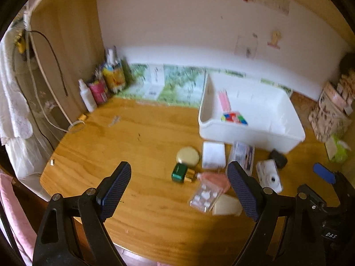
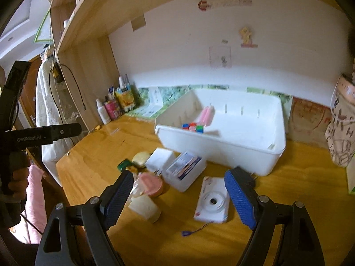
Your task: Organize rigid objects
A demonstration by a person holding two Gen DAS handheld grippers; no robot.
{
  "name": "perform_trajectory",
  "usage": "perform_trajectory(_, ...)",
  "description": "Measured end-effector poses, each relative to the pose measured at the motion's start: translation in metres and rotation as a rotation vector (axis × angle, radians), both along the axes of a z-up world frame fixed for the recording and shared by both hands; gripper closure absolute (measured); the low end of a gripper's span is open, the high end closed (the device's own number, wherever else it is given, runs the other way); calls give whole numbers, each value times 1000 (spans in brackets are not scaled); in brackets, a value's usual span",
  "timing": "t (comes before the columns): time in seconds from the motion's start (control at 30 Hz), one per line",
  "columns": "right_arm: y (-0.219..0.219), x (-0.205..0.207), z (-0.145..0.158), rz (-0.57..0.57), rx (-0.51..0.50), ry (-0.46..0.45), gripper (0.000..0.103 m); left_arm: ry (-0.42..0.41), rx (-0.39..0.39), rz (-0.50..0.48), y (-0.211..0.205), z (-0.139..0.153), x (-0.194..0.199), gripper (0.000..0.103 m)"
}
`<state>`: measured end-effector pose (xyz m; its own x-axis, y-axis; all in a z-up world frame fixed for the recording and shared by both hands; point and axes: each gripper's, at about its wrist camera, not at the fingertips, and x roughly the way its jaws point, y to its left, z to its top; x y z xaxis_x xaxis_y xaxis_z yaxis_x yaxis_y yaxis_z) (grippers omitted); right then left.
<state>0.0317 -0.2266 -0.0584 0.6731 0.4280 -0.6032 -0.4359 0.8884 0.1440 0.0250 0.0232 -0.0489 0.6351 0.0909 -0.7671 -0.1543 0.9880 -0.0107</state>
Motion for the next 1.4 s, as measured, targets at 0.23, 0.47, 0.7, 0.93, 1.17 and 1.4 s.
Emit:
perform_trajectory(0.23,33,-6,-21,-48,-33,108,18,146,-52,-135,8,-26,18,13)
perform_trajectory(0.47,64,-8,-43,-133,-86,207,18,250,-57,-290,2,-48,40,13)
perform_trajectory(0.7,87,-12,-65,-198,-135,277,18,368,-87,-414,-7,-76,57,13)
perform_trajectory(0.93,101,-14,-84,-260,-169,294,18,460,-90,-487,-13,-99,72,13)
perform_trajectory(1.17,104,-9,-99,-311,-170,303,18,545,-106,-535,-18,-119,83,14)
perform_trajectory(1.4,108,-3,-108,-323,-180,322,18,601,-110,-574,-23,-131,87,20)
